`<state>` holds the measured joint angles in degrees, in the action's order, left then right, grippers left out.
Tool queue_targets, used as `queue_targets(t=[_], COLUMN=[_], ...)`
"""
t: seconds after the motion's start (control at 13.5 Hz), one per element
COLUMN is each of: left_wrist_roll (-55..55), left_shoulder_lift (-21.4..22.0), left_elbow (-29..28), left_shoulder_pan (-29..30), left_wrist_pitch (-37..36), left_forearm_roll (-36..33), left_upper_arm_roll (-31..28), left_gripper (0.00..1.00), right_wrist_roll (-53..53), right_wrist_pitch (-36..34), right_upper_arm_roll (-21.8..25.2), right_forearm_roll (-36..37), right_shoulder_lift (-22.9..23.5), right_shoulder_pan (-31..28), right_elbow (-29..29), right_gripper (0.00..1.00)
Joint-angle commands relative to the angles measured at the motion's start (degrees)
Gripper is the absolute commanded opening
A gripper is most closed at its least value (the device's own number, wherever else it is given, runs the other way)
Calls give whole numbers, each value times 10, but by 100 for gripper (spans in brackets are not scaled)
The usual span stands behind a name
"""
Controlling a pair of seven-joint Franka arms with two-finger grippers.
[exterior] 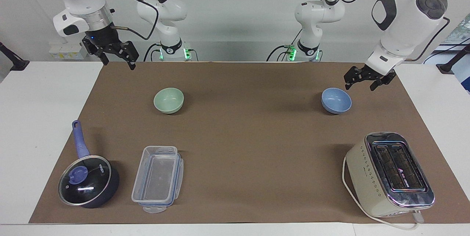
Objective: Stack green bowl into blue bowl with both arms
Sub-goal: 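Reach the left gripper to the rim of the light blue bowl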
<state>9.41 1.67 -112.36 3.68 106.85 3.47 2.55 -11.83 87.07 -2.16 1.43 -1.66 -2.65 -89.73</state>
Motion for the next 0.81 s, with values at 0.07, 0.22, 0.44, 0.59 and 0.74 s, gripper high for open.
queue_targets(t=[0.07, 0.22, 0.44, 0.59, 0.74], left_wrist_roll=[21, 46, 76, 79, 79], left_shoulder_lift=[22, 22, 22, 22, 18], left_elbow=[-78, -109, -178, -205, -234], left_shoulder_pan=[25, 38, 56, 57, 68], left_wrist_pitch=[60, 86, 155, 172, 188], left_forearm_roll=[11, 30, 41, 56, 78], left_upper_arm_roll=[4, 4, 4, 4, 4], left_gripper=[100, 100, 100, 100, 100], right_wrist_roll=[-6, -6, -6, -6, -6], right_wrist_pitch=[-3, -3, -3, -3, -3], right_upper_arm_roll=[-3, -3, -3, -3, -3], right_forearm_roll=[-5, -5, -5, -5, -5], right_shoulder_lift=[2, 2, 2, 2, 2], right_shoulder_pan=[-6, -6, -6, -6, -6], right_elbow=[5, 5, 5, 5, 5], right_gripper=[100, 100, 100, 100, 100])
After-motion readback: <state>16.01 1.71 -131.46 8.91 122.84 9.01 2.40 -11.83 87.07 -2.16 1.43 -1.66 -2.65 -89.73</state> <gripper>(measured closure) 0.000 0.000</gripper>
